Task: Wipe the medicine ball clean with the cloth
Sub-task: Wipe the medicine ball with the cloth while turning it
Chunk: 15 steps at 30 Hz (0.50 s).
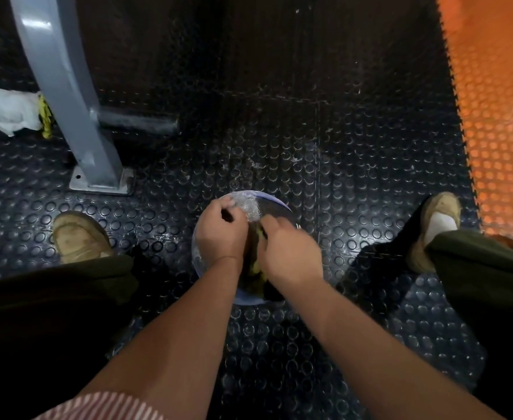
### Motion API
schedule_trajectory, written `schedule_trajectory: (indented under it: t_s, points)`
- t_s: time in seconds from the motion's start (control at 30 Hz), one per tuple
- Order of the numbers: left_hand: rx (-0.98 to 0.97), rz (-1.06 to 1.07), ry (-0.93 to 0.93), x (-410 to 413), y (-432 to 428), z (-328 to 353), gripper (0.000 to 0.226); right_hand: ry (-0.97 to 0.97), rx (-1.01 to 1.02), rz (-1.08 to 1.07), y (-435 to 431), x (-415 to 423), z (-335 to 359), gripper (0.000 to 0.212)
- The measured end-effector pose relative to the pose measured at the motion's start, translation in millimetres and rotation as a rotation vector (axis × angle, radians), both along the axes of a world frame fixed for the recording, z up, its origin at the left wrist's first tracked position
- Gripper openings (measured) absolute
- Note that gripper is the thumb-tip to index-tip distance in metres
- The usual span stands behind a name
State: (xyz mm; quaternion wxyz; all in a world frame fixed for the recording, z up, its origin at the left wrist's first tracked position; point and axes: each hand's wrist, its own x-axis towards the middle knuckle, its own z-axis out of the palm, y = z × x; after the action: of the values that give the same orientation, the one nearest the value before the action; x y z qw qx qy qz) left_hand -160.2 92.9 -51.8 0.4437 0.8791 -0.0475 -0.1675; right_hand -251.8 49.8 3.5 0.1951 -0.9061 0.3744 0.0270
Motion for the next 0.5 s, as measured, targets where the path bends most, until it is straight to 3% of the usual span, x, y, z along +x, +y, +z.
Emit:
schedule_trajectory:
  t_s: [0.17,0.37,0.5]
  points:
    - [0.025,0.016,0.026,1,-6,1,0.018,-0.014,0.058,0.045,31,-27,-2,0.013]
    - [-0.005,0.010,-0.017,-2,-2,0,0.022,-0.020,0.069,-0.045,-15,4,5,0.028]
    - [0.003,0.012,0.011,2,-4,3,0.018,0.016,0.038,-0.009,-15,4,-1,0.026]
